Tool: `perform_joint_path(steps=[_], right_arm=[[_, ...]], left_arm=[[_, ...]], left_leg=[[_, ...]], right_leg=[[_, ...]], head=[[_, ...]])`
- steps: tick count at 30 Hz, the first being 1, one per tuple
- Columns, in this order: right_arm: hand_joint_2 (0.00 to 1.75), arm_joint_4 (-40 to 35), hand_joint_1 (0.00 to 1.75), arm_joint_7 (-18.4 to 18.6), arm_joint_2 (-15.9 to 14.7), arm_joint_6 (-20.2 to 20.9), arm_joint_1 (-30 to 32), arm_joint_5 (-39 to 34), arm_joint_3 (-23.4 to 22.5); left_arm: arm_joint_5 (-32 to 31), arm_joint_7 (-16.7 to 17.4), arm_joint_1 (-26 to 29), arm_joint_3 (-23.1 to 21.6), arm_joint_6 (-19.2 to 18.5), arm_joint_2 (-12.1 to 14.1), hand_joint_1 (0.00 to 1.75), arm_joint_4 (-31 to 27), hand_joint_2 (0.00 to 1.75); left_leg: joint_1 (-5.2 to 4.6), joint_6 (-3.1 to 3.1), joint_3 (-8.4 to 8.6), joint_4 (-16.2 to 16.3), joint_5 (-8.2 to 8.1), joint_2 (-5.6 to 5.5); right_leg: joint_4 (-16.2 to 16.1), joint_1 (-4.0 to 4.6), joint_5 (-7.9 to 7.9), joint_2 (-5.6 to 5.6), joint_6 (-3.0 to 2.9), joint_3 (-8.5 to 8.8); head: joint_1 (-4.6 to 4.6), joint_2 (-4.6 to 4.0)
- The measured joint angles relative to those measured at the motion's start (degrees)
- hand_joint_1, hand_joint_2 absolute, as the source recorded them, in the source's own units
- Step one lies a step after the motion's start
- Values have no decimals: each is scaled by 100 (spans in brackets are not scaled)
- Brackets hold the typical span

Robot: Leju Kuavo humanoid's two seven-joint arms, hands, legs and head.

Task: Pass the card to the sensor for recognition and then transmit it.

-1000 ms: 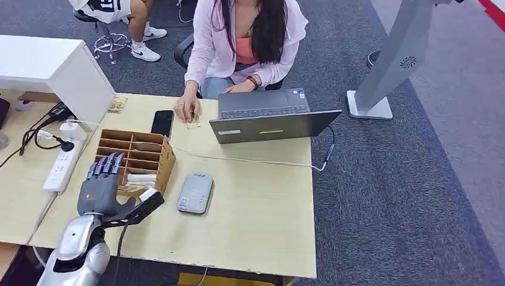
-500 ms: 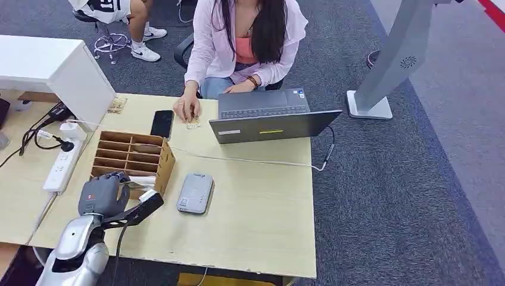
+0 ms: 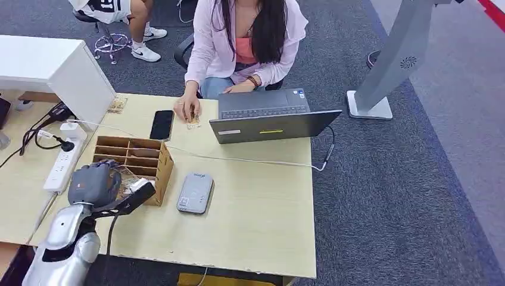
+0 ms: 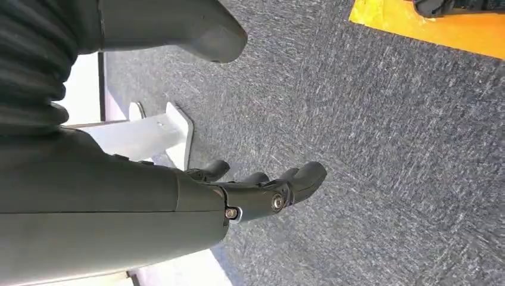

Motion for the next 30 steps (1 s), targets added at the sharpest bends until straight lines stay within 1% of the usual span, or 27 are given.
perform_joint_path(steps=[7,11,14,16,18,21,24,26,30], right_arm=[[175,0,0,-22,-4,-2,-9,24,-13],[175,0,0,-24,-4,-2,-9,39,-22],[175,0,0,-41,-4,0,-13,54,-31],[175,0,0,-70,-7,20,-16,87,-35],[175,0,0,-96,-9,39,-26,136,-35],[175,0,0,-129,-15,111,-40,229,-35],[175,0,0,-129,-17,122,-52,280,-35],[175,0,0,-120,-17,125,-59,284,-35],[175,0,0,-44,-17,122,-66,295,-35]], left_arm=[[24,-98,-633,0,-118,129,175,0,175],[42,-105,-757,0,-133,146,175,0,175],[114,-151,-954,-11,-312,146,175,0,175],[177,-151,-1312,-105,-508,144,175,0,175],[188,-57,-1775,-192,-623,131,175,33,175],[20,120,-2623,-371,-619,74,175,397,175],[-92,177,-3332,-490,-619,-46,175,1035,175],[-124,221,-3586,-531,-597,-134,175,1365,175],[-140,227,-3827,-595,-527,-284,175,1876,175]], left_leg=[[0,1,0,0,1,-1],[0,1,0,1,1,2],[0,1,-3,4,2,-2],[0,2,-9,6,6,-7],[1,-1,-10,7,9,-7],[0,2,-11,7,12,-5],[-1,4,-10,7,14,-2],[-1,4,-9,7,14,-1],[-2,4,-10,7,13,-1]], right_leg=[[0,-2,1,-1,0,1],[0,-3,1,4,0,0],[0,0,1,-2,0,-6],[0,1,3,-7,0,-7],[0,2,10,-6,1,-9],[0,0,16,-4,4,-9],[0,-3,17,-1,5,-9],[0,-3,18,1,5,-9],[0,-2,17,4,5,-9]], head=[[-2,0],[0,0],[-2,0],[-2,0],[0,0],[-2,0],[-2,0],[-2,0],[-2,0]])
